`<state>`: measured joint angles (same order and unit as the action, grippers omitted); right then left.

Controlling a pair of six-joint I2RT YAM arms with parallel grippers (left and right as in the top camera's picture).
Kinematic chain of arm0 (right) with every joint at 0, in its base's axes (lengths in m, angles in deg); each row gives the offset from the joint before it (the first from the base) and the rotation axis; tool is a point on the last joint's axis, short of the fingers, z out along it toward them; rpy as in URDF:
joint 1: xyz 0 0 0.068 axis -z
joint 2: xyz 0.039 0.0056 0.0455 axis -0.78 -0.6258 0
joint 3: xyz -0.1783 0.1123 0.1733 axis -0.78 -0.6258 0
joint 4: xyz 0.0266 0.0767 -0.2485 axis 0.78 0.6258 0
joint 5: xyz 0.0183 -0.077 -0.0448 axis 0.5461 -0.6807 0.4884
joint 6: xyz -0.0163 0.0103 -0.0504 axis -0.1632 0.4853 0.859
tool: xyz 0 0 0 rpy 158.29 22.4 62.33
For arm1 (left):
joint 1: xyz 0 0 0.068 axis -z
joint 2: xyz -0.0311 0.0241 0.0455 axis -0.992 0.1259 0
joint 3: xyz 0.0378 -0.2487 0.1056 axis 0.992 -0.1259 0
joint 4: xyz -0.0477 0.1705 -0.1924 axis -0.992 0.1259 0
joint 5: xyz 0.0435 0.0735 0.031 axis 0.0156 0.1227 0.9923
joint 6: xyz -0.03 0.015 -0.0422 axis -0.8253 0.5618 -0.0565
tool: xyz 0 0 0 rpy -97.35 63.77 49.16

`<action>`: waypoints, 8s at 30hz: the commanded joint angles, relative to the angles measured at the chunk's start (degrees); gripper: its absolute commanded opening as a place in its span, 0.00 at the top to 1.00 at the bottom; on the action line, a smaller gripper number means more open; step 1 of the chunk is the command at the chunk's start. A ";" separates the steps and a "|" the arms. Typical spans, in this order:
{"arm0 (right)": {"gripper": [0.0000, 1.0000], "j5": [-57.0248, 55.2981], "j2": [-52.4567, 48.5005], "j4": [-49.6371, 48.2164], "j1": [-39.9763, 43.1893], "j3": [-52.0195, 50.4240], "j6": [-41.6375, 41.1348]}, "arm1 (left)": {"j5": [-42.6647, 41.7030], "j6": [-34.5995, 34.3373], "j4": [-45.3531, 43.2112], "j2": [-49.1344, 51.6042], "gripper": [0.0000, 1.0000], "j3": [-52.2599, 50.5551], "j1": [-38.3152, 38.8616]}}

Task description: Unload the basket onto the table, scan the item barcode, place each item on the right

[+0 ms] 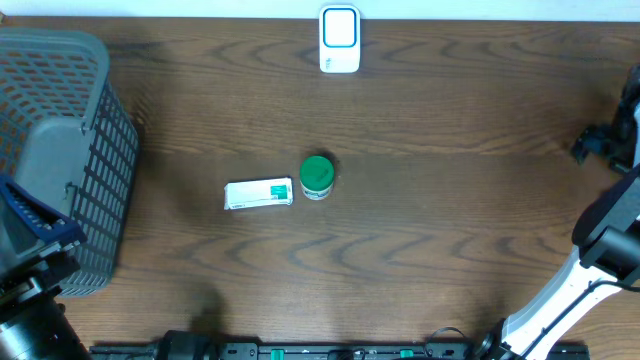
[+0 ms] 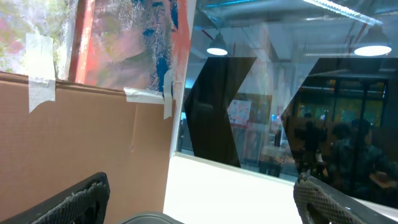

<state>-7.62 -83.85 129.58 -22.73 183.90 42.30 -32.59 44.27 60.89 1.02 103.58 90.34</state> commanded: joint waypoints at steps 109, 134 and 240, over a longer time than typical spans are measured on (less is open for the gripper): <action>0.37 18.75 -17.73 2.95 -69.70 12.22 -87.32 | 0.48 0.50 -0.20 -0.15 0.05 0.68 -0.28; 0.01 12.79 -13.99 -0.87 -68.43 12.41 -28.70 | 0.48 0.50 -0.20 -0.15 0.05 0.68 -0.28; 0.56 48.35 -2.32 20.61 -60.70 19.96 -3.65 | 0.48 0.50 -0.20 -0.15 0.05 0.68 -0.28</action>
<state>38.89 -89.07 150.10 -82.61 202.78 37.80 -32.61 44.27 60.89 1.02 103.58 90.34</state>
